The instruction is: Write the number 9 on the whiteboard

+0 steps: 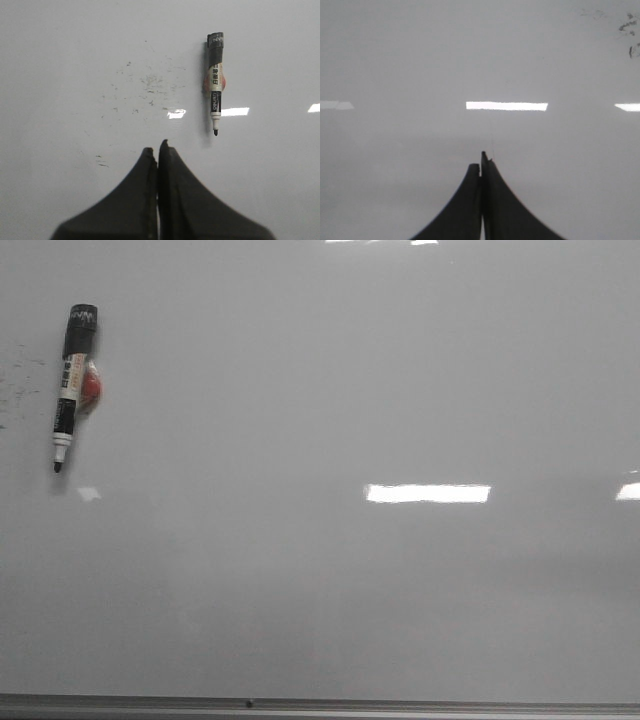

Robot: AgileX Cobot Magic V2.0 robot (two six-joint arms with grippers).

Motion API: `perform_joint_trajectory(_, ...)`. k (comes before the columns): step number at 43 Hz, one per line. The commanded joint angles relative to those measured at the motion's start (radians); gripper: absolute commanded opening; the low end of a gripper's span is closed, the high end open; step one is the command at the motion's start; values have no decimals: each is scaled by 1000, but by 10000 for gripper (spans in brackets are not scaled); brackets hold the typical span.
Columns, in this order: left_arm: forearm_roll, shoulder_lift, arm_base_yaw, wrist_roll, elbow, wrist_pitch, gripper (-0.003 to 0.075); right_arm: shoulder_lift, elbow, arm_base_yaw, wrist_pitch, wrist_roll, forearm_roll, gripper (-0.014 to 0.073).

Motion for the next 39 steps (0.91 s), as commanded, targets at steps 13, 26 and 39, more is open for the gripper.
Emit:
perform_joint_trajectory(13, -12, -18, -2, -10, -29, -255, -19, -18, -58, -6, -132, 1, -8, -60)
perform_joint_trajectory(26, 2, 107, -2, -8, -324, -66, -19, 79, -417, -6, 140, 1, -8, -60)
perform_joint_trajectory(39, 2, 351, -2, -8, -439, -19, -19, 270, -546, -6, 173, 1, -8, -60)
